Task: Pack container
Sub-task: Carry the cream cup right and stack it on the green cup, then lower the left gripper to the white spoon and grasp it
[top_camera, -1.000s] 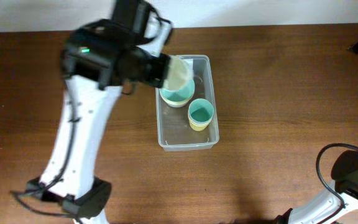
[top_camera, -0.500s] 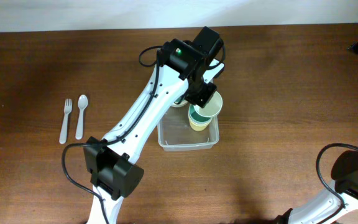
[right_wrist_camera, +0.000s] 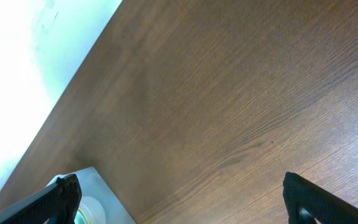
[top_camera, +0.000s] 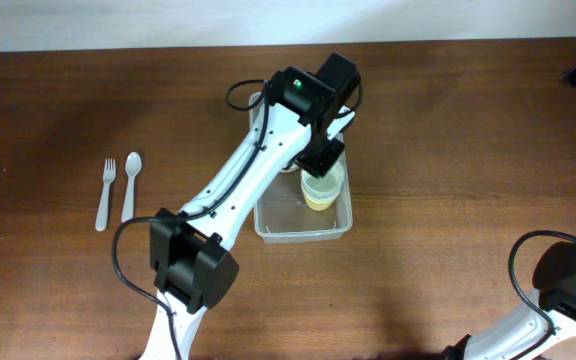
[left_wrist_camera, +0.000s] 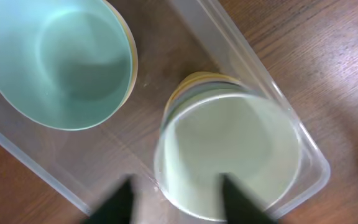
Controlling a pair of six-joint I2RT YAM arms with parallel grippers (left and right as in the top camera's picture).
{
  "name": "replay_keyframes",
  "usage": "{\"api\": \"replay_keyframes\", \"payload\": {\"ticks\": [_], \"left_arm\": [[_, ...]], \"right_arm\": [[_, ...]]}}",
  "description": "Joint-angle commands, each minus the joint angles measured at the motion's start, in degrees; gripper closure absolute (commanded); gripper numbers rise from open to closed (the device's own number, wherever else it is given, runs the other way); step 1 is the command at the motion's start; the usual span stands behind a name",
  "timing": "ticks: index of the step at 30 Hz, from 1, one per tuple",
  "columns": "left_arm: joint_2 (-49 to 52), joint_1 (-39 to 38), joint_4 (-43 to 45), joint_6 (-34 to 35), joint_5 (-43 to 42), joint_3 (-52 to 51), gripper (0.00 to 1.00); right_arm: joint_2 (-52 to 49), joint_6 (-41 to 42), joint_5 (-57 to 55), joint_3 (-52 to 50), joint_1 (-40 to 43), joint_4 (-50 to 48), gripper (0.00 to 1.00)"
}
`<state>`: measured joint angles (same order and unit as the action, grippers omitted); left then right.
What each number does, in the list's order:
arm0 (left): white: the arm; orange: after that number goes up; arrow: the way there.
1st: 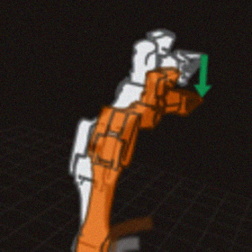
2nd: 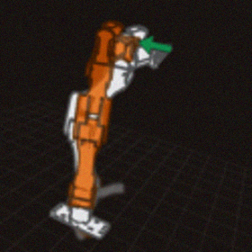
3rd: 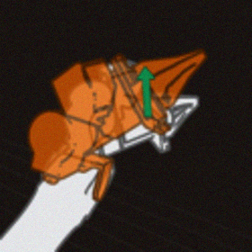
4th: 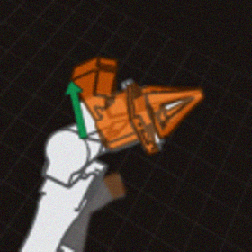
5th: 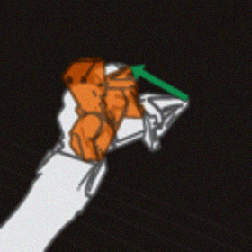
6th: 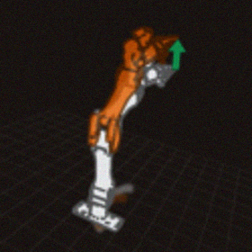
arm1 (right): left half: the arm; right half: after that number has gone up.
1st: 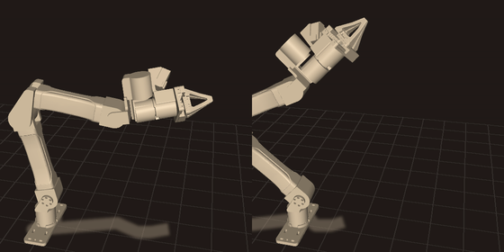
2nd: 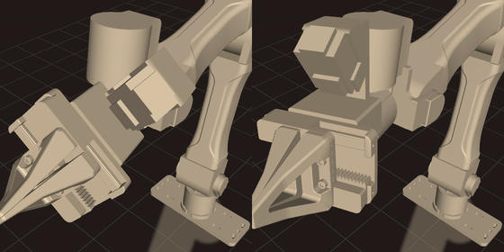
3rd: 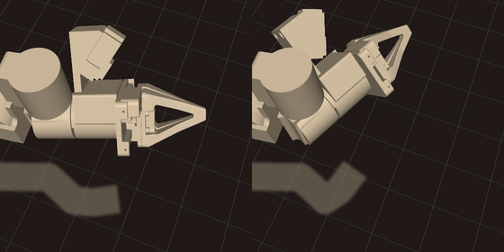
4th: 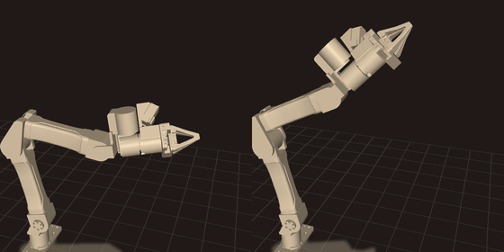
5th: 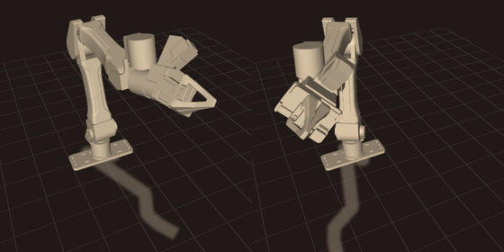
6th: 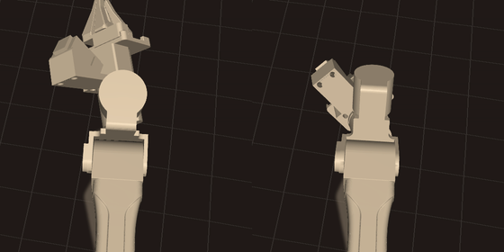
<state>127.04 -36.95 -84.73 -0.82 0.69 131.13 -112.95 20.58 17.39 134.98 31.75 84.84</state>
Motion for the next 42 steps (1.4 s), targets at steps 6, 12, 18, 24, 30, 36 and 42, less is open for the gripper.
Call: {"api": "replay_keyframes", "payload": {"ticks": [6, 12, 18, 24, 30, 36, 42], "left_arm": [[-6.7, 5.5, -6.3, -0.7, 0.8, 10.5, 0.0], [-10.5, 16.7, -12.0, 8.2, 12.5, 10.4, 0.0], [-10.5, 31.4, -11.4, 14.1, 10.5, 2.8, 0.0], [-10.4, 42.1, -1.6, 1.2, 0.0, -17.5, 0.0], [-10.4, 47.2, 12.2, -3.2, -0.7, -28.3, 0.0], [-10.0, 49.7, 20.2, -4.3, -0.8, -35.3, 0.0], [-9.8, 49.7, 27.4, -6.6, -1.0, -41.0, 0.0]], "right_arm": [[-0.2, -0.1, -0.1, 0.1, 0.2, -0.2, 0.01], [-0.2, -0.1, -0.1, 0.1, 0.2, -0.2, 0.01], [-0.2, -0.1, -0.1, 0.1, 0.2, -0.2, 0.01], [-0.2, -0.1, -0.1, 0.1, 0.2, -0.2, 0.01], [-0.2, -0.1, -0.1, 0.1, 0.2, -0.2, 0.01], [-0.2, -0.1, -0.1, 0.1, 0.2, -0.2, 0.01], [-0.2, -0.1, -0.1, 0.1, 0.2, -0.2, 0.01]]}}
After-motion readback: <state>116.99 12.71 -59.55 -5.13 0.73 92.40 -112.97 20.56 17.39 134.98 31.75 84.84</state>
